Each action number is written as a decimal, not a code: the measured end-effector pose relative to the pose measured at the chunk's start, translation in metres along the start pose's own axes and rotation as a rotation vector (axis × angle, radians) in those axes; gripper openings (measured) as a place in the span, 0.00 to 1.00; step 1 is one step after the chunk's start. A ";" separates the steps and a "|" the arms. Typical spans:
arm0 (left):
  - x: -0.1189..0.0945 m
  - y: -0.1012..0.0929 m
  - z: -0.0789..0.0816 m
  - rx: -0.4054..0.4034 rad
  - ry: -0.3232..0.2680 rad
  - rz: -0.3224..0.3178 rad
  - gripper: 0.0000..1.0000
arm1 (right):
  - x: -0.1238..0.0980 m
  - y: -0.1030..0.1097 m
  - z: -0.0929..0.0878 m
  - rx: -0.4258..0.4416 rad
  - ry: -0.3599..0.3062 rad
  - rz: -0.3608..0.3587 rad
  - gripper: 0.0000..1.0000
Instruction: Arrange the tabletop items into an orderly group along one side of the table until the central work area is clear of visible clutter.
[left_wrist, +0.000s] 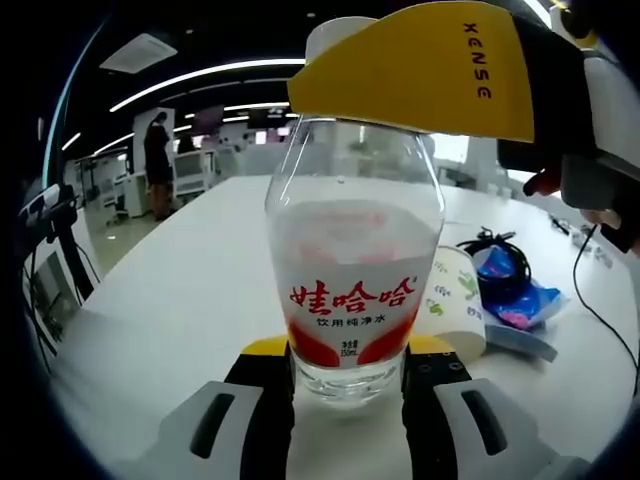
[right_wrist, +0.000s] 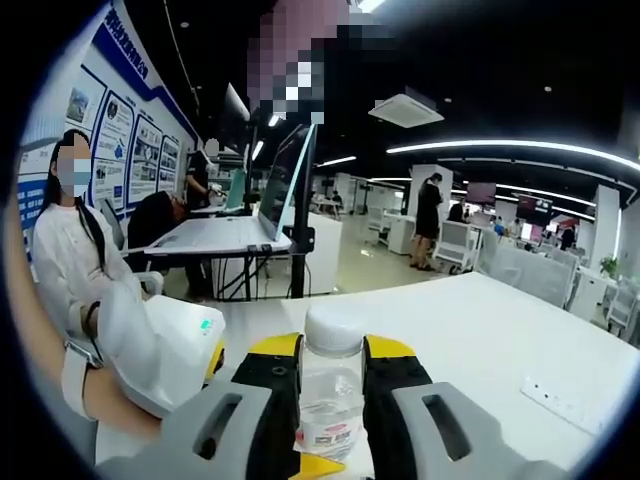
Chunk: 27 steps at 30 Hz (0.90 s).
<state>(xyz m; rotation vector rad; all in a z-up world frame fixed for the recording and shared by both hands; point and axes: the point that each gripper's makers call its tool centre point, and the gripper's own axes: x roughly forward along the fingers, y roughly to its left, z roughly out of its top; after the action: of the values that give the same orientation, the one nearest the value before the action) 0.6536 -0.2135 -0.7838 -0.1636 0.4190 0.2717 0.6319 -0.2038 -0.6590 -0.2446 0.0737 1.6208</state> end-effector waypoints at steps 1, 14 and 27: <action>0.000 0.000 0.000 -0.001 -0.001 -0.001 0.38 | 0.000 0.000 0.000 -0.009 0.001 -0.002 0.19; -0.002 0.000 0.003 -0.014 -0.015 -0.014 0.39 | -0.001 0.001 0.000 -0.043 0.017 -0.020 0.20; -0.004 0.001 0.009 -0.016 -0.036 -0.015 0.41 | 0.000 0.003 0.001 -0.076 0.034 -0.055 0.20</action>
<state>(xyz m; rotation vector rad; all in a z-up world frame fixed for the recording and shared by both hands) 0.6534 -0.2110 -0.7743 -0.1769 0.3794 0.2629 0.6291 -0.2039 -0.6584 -0.3300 0.0318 1.5670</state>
